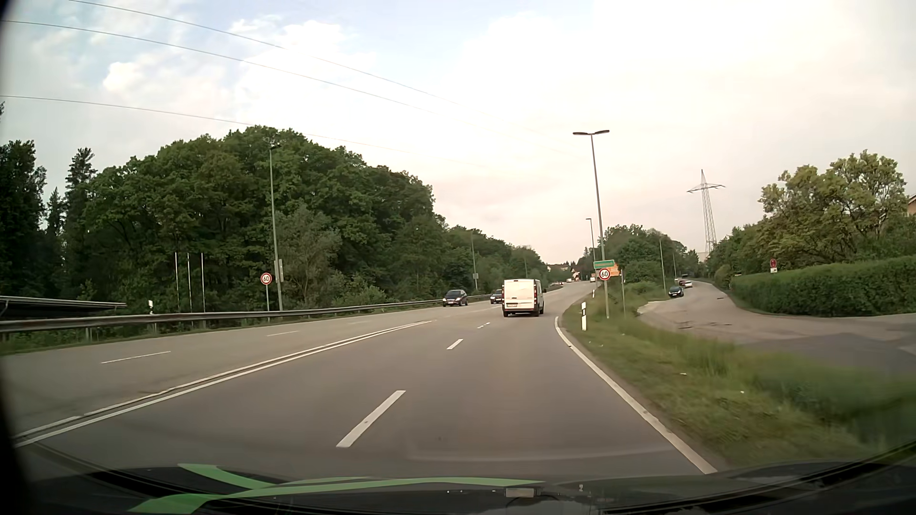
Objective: Follow the waypoints while adhering to traffic rules and regulations
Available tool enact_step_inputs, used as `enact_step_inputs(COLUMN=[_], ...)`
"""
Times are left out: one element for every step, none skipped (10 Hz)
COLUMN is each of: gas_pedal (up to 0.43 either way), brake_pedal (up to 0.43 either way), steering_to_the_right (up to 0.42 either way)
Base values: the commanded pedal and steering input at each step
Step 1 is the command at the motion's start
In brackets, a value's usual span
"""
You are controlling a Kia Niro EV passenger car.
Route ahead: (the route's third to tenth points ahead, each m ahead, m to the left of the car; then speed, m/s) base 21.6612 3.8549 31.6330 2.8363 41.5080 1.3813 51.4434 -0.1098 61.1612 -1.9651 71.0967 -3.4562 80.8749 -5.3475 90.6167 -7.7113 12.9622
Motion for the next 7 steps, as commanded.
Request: enact_step_inputs(gas_pedal=[0.150,0.150,0.150,0.150,0.150,0.150,0.150], brake_pedal=[0.000,0.000,0.000,0.000,0.000,0.000,0.000], steering_to_the_right=[0.011,0.011,0.011,0.011,0.013,0.015,0.016])
